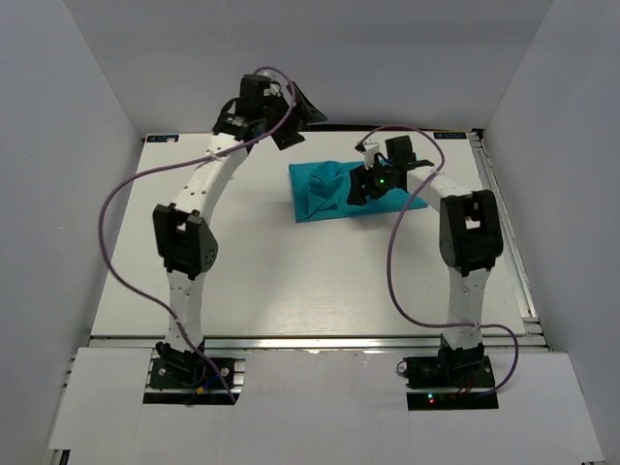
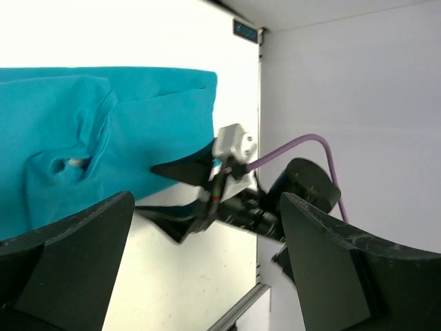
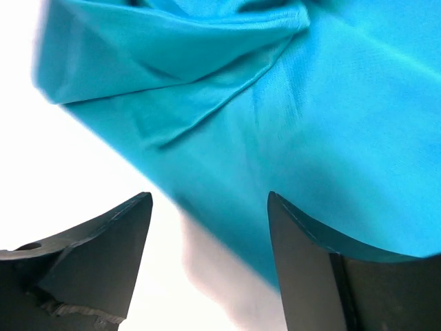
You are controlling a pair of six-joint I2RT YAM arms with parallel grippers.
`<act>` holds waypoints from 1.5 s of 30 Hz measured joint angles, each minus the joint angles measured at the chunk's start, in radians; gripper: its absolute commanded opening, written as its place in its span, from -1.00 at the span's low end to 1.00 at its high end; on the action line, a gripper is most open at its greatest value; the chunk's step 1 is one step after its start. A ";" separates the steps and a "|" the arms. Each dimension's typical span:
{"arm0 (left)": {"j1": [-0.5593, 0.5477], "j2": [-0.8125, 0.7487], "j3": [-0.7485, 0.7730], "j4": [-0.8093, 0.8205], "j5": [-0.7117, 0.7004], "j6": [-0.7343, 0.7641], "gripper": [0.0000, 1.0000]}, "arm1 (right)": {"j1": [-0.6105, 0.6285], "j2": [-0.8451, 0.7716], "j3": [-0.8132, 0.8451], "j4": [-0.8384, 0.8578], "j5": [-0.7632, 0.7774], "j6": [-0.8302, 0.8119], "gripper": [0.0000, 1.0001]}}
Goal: Fold and stack the t-shirts
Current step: Smooth out the 2/3-rectangle-folded T-shirt at the center of the board.
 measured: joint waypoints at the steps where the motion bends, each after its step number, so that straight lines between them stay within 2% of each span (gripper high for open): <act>1: 0.008 -0.050 -0.029 0.003 -0.003 0.022 0.96 | -0.007 -0.026 -0.016 0.000 -0.016 -0.010 0.56; 4: 0.035 -0.202 -0.155 0.014 -0.011 0.077 0.96 | -0.031 -0.121 -0.055 -0.009 -0.066 -0.065 0.66; 5: 0.043 -0.251 -0.207 0.010 -0.013 0.097 0.96 | -0.038 -0.145 -0.056 -0.011 -0.087 -0.087 0.76; 9: 0.071 -0.374 -0.393 0.010 -0.048 0.165 0.96 | -0.047 -0.191 -0.012 -0.048 -0.222 -0.201 0.79; 16: 0.111 -0.548 -0.757 0.002 -0.077 0.201 0.96 | 0.001 0.015 0.299 -0.143 -0.389 -0.337 0.79; 20: 0.163 -0.702 -0.915 0.006 -0.078 0.197 0.96 | 0.041 0.087 0.334 -0.159 -0.392 -0.370 0.71; 27: 0.197 -0.938 -1.075 0.021 -0.080 0.169 0.96 | 0.085 0.139 0.334 -0.098 -0.324 -0.332 0.65; 36: 0.203 -0.989 -1.181 0.026 -0.078 0.134 0.96 | 0.094 0.180 0.350 0.006 -0.265 -0.310 0.64; 39: 0.204 -0.990 -1.201 0.027 -0.076 0.126 0.96 | 0.113 0.204 0.361 0.016 -0.255 -0.311 0.48; 42: 0.204 -0.991 -1.211 0.026 -0.074 0.120 0.96 | 0.139 0.229 0.367 0.027 -0.245 -0.315 0.24; 43: 0.204 -0.991 -1.212 0.027 -0.073 0.117 0.96 | 0.146 0.234 0.367 0.028 -0.241 -0.316 0.05; 45: 0.204 -0.995 -1.217 0.027 -0.071 0.114 0.96 | 0.159 0.240 0.367 0.028 -0.227 -0.319 -0.10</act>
